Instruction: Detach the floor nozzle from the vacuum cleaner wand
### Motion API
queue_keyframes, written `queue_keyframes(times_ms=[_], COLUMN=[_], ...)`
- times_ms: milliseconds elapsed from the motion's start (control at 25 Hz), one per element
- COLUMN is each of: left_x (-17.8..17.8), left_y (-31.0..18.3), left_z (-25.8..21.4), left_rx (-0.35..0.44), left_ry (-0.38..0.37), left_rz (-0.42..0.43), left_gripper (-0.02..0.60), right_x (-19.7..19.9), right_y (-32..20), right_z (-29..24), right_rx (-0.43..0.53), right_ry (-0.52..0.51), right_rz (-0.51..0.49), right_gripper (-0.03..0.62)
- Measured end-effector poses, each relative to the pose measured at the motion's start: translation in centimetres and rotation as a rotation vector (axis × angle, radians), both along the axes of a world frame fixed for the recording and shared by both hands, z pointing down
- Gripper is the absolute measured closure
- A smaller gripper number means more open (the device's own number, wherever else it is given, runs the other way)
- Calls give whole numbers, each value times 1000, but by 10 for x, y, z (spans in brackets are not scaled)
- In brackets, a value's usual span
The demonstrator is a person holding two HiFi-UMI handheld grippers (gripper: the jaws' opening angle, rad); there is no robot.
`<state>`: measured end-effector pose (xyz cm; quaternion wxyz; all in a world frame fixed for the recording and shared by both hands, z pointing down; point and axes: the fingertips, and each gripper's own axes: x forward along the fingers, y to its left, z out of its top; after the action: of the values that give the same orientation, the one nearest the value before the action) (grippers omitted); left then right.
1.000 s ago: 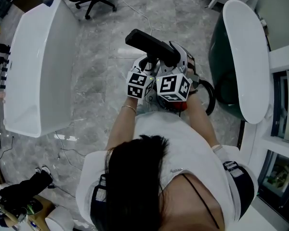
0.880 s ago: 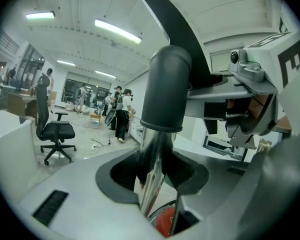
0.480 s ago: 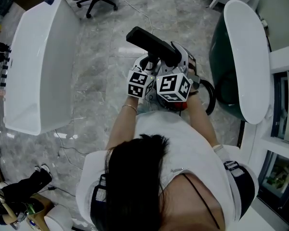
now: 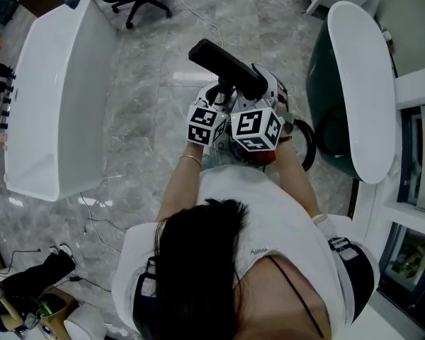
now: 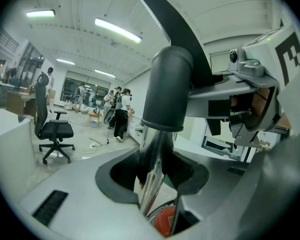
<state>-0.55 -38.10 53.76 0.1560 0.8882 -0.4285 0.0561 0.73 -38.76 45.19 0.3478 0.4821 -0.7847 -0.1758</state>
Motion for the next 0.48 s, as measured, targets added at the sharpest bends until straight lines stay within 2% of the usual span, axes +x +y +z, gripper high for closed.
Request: queue_keyframes(times_ms=[200,480], left_x=[5,2], left_y=[-1,0], left_z=[-3,-3], left_rx=[1,6], left_ry=[7,11], left_rz=[12,1], left_gripper=[431,431], right_x=[6,4], right_y=[0,2], right_z=[-5,-2], right_rx=[-4,-42], right_ry=[40,14], right_rz=[21,31], right_gripper=[401,399])
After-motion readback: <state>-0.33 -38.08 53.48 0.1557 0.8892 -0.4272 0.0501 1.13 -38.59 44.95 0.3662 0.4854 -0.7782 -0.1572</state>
